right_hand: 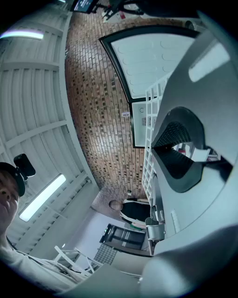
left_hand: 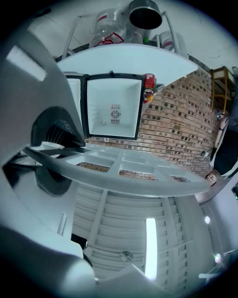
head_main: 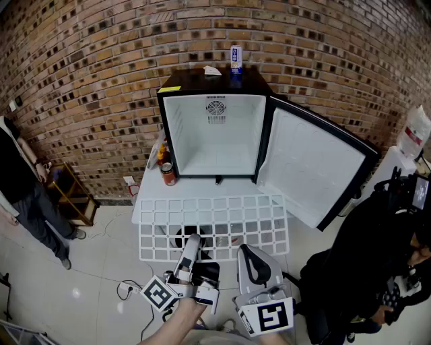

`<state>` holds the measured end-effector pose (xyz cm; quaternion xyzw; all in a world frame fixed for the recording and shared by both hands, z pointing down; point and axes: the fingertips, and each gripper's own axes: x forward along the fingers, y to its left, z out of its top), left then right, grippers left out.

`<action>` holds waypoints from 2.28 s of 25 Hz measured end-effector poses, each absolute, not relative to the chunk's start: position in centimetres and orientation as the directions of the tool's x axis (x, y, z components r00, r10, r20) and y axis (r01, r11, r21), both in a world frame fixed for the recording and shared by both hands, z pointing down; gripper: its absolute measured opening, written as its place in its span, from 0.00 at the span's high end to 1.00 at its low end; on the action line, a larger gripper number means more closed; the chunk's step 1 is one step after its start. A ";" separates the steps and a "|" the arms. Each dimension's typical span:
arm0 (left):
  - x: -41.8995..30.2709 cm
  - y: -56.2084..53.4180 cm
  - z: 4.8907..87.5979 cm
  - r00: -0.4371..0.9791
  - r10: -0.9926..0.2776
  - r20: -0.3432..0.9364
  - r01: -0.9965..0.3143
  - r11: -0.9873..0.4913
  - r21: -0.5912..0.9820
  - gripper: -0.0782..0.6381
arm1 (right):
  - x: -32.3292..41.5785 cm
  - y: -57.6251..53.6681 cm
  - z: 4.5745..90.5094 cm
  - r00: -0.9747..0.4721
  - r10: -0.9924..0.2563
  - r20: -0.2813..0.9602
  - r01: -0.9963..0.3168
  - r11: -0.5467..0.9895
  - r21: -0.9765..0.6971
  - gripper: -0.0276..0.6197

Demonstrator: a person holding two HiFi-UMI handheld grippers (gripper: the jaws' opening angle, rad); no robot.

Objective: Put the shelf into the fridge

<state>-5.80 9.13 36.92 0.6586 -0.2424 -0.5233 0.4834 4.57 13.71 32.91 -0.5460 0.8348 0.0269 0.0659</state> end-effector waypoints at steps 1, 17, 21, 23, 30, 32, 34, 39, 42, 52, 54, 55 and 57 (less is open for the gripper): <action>-5.5 9.0 36.8 0.332 -0.825 -0.456 0.186 -0.417 0.890 0.85 | 4.8 13.7 33.0 -0.400 -0.906 -0.138 -0.914 0.406 -0.022 0.96; -1.9 6.8 37.0 0.306 -0.828 -0.470 0.184 -0.433 0.883 0.85 | 8.0 11.9 33.6 -0.452 -0.883 -0.131 -0.891 0.453 0.022 0.96; -1.7 6.0 37.2 0.304 -0.829 -0.470 0.191 -0.431 0.882 0.85 | 8.2 11.0 34.1 -0.457 -0.881 -0.123 -0.889 0.456 0.036 0.96; -1.8 5.4 37.3 0.300 -0.828 -0.474 0.195 -0.433 0.880 0.85 | 8.1 10.5 34.3 -0.460 -0.880 -0.116 -0.888 0.458 0.044 0.96; -2.0 2.5 38.4 0.293 -0.833 -0.469 0.200 -0.427 0.882 0.85 | 8.0 7.7 34.6 -0.453 -0.882 -0.128 -0.891 0.453 0.034 0.96; -2.1 1.4 38.6 0.293 -0.834 -0.467 0.205 -0.423 0.883 0.85 | 7.9 6.6 34.8 -0.448 -0.885 -0.126 -0.894 0.448 0.030 0.96; -2.3 0.3 38.9 0.294 -0.836 -0.464 0.210 -0.417 0.884 0.85 | 7.7 5.4 34.9 -0.440 -0.889 -0.127 -0.897 0.442 0.019 0.96; -2.8 -3.3 39.2 0.299 -0.838 -0.457 0.217 -0.406 0.888 0.85 | 7.2 2.3 35.9 -0.446 -0.892 -0.078 -0.895 0.443 0.055 0.96; -3.1 -5.5 39.3 0.304 -0.840 -0.448 0.222 -0.395 0.891 0.85 | 7.0 0.1 36.0 -0.437 -0.897 -0.071 -0.899 0.434 0.052 0.96; -5.1 -12.6 39.8 0.327 -0.846 -0.422 0.226 -0.364 0.904 0.85 | 4.5 -7.2 35.8 -0.415 -0.907 -0.071 -0.909 0.416 -0.009 0.96; -5.4 -13.9 39.9 0.330 -0.846 -0.419 0.233 -0.358 0.904 0.85 | 4.1 -8.5 36.0 -0.409 -0.910 -0.063 -0.912 0.411 -0.010 0.96; -5.5 -14.6 40.0 0.334 -0.844 -0.418 0.236 -0.355 0.905 0.85 | 3.9 -9.1 36.1 -0.409 -0.911 -0.053 -0.912 0.410 -0.003 0.96; -5.7 -15.9 40.0 0.344 -0.842 -0.416 0.240 -0.350 0.906 0.85 | 3.5 -10.3 36.2 -0.404 -0.914 -0.045 -0.915 0.404 -0.001 0.96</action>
